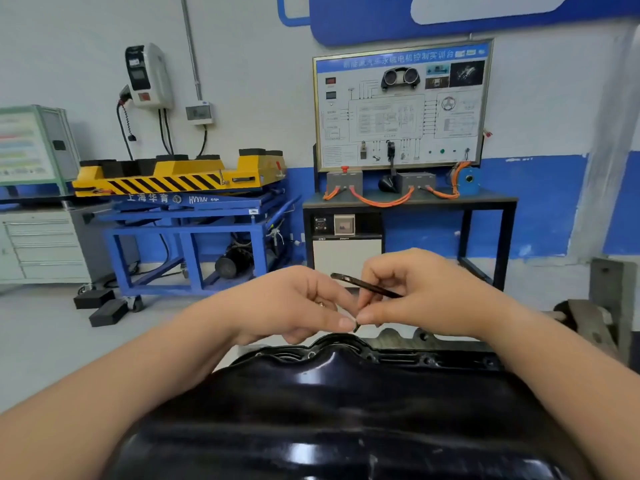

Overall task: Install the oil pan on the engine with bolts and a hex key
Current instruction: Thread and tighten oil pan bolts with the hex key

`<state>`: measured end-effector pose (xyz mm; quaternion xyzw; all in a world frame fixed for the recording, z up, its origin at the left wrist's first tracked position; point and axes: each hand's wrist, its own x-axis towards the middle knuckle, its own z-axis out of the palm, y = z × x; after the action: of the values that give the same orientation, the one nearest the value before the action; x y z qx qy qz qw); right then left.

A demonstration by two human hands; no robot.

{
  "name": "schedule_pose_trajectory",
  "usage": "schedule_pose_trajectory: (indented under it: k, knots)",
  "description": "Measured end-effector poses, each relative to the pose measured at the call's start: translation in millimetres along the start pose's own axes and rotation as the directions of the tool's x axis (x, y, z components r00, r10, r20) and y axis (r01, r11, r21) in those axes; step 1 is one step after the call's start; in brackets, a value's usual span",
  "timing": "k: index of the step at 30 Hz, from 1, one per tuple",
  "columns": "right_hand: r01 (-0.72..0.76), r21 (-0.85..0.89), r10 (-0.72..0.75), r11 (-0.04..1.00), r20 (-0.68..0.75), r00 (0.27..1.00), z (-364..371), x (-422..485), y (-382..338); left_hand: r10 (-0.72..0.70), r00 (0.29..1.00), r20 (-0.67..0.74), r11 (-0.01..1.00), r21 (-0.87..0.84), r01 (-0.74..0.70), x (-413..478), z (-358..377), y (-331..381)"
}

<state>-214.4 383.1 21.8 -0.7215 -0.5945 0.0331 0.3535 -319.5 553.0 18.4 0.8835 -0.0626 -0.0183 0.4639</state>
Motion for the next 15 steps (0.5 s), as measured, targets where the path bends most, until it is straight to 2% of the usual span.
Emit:
schedule_pose_trajectory:
  k: [2,5,11,15]
  knots:
    - [-0.014,0.037,0.012,0.999,0.037,0.999,-0.5,0.3,0.4,0.022,1.000,0.004,0.996,0.091,-0.023,1.7,-0.1,-0.9]
    - [-0.030,-0.006,0.031,1.000,0.096,0.995,1.0,0.6,2.3,0.080,0.997,-0.004,0.972,0.220,-0.077,9.6,2.7,1.6]
    - [-0.091,0.030,0.084,0.995,0.174,0.981,-0.1,0.1,6.7,0.097,0.994,0.044,0.953,0.283,-0.106,22.5,9.7,-0.7]
    - [-0.122,0.081,0.101,0.989,0.222,0.970,-0.5,0.7,10.1,0.110,0.994,0.016,0.955,0.274,-0.110,24.7,10.5,-8.9]
